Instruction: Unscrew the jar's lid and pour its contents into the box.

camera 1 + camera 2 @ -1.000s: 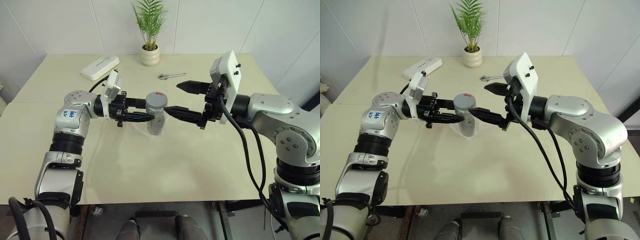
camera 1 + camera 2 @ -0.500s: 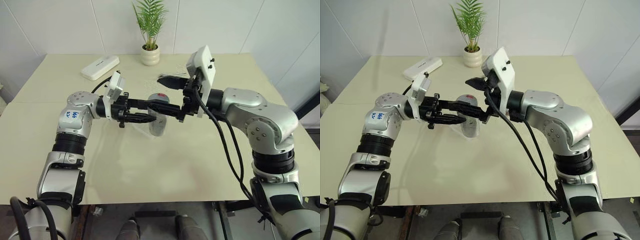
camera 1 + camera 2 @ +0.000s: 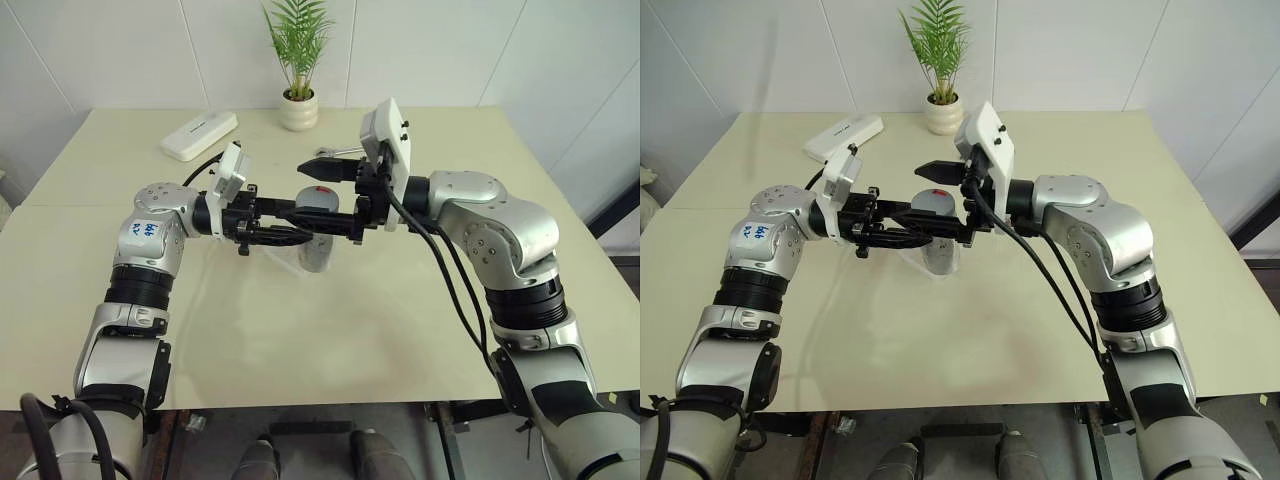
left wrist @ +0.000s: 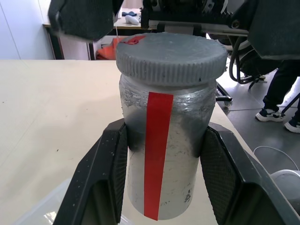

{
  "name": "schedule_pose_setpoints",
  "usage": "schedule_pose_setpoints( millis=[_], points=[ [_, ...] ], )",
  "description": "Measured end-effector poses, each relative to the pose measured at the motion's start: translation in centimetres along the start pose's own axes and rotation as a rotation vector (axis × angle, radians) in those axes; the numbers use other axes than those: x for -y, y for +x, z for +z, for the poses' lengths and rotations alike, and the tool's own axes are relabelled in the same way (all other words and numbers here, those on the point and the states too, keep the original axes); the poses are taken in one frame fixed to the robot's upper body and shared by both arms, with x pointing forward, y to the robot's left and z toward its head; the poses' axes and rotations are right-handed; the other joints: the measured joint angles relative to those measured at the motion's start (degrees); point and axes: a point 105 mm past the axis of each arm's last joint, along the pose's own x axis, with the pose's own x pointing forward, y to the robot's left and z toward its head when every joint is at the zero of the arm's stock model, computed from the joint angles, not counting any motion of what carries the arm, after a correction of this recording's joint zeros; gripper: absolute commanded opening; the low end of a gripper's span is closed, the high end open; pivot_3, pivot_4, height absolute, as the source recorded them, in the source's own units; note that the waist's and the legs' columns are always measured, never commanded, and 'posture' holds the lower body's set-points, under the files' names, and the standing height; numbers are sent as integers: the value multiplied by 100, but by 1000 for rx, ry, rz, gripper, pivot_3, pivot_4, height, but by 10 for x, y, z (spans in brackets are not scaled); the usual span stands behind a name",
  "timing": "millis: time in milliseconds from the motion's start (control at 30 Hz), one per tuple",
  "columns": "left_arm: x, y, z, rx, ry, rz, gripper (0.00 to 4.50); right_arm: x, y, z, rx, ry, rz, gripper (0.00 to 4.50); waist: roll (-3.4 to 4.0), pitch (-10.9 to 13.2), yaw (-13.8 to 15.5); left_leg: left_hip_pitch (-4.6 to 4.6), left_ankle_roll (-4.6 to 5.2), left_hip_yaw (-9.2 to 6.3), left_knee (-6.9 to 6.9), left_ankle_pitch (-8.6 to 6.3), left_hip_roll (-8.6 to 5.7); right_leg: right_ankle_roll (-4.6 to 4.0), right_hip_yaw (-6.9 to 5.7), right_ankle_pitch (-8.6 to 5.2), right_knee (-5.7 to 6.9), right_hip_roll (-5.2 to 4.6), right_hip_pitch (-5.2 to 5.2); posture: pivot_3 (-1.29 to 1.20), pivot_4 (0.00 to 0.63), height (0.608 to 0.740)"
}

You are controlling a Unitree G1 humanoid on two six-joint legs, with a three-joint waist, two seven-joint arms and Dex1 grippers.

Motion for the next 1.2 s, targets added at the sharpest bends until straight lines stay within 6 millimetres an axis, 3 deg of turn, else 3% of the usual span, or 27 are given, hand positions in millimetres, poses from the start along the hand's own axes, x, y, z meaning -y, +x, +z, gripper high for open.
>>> schedule_pose_setpoints(
  millis=[600, 1200],
  points=[
    [2, 3, 5, -3, 23, -6, 1899, 10, 1, -8, -16, -8, -35, 4500, 0, 0, 4, 0, 0, 0, 0, 0, 0, 0, 0, 0, 0, -1, 0, 0, 150, 740],
    [4, 4, 5, -2, 14, 1, 1899, 4, -37, -7, -60, -6, -115, 4500, 0, 0, 14, -1, 0, 0, 1, 0, 0, 0, 0, 0, -1, -1, 0, 0, 150, 740]
  ],
)
